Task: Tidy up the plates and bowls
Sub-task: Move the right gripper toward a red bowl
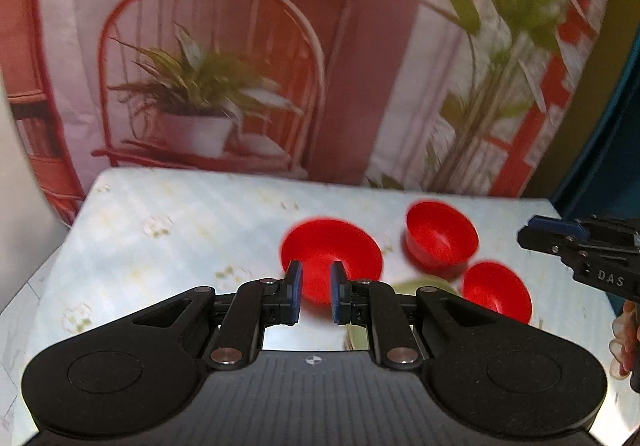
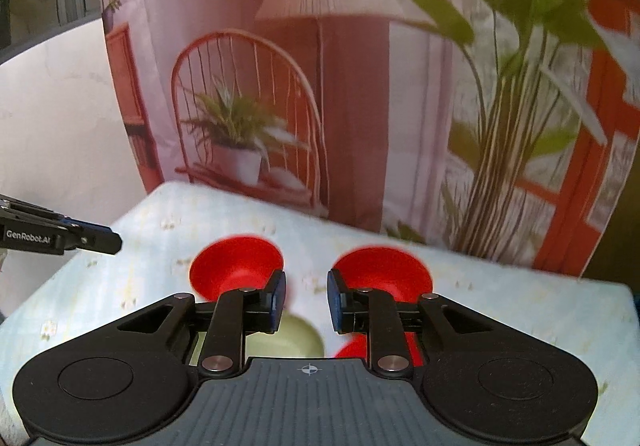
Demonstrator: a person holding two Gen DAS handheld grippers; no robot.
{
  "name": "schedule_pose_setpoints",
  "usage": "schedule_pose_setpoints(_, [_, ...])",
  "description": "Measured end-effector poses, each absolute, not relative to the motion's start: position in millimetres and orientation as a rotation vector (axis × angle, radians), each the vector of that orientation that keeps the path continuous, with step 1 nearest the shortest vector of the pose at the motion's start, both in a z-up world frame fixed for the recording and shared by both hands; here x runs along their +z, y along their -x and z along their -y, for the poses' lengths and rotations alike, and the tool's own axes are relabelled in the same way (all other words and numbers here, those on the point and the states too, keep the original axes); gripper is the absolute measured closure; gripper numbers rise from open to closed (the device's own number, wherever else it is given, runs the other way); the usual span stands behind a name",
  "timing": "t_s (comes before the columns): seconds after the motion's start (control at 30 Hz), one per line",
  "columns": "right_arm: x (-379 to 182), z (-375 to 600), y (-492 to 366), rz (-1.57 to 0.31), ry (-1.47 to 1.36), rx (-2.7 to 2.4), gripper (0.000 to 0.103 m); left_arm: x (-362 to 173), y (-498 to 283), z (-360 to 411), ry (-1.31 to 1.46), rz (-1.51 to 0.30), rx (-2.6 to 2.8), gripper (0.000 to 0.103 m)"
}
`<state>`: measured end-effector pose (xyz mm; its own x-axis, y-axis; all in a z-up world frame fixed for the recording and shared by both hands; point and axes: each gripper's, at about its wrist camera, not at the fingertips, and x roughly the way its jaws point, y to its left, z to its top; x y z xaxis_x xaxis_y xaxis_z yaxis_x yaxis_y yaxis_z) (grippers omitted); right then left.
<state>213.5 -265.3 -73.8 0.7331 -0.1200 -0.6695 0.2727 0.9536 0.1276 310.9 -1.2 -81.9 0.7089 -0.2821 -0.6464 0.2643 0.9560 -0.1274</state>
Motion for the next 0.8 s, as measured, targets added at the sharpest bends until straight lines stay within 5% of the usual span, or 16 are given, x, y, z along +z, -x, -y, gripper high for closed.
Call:
schedule_pose_setpoints(0.4, [-48.7, 270.5, -257.1, -0.661, -0.169, -0.207, 0.074, -34.6, -331.3, -30.4, 0.015, -0.547, -0.164, 0.088])
schedule_pose_setpoints(0.8, [-114.3, 275.2, -311.2, -0.773, -0.341, -0.291, 0.072, -100.5, -401.4, -8.2, 0.087, -0.651, -0.056, 0.088])
